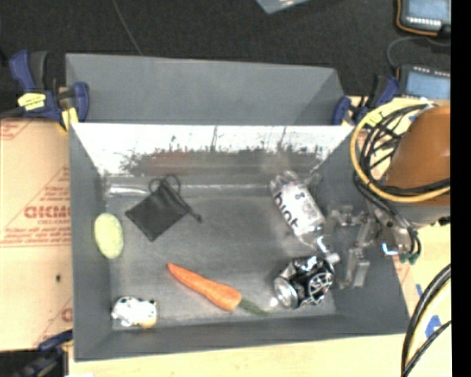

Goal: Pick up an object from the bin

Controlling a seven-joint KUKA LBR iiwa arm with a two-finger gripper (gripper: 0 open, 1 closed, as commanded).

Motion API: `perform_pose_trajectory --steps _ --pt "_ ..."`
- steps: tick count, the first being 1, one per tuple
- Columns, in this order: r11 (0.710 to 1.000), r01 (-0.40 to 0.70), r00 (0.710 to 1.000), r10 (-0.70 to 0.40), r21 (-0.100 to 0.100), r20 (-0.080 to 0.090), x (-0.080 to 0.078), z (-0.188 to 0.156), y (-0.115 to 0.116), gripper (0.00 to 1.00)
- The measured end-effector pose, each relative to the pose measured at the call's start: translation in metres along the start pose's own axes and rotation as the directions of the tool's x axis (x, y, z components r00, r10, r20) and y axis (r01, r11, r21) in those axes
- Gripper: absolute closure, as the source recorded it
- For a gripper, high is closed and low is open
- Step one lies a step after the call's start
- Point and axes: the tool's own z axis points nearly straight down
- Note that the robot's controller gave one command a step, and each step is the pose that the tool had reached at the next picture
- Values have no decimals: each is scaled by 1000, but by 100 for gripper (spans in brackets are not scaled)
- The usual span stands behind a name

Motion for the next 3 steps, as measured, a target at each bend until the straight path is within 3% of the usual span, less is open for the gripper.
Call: perform_pose_trajectory --steps 1,2,3 --pt "1000 4 1000 -4 2 8 -2 -4 0 0" --pt "999 53 998 -53 4 14 -3 28 5 0" --pt "978 209 978 -209 5 9 -11 73 22 0"
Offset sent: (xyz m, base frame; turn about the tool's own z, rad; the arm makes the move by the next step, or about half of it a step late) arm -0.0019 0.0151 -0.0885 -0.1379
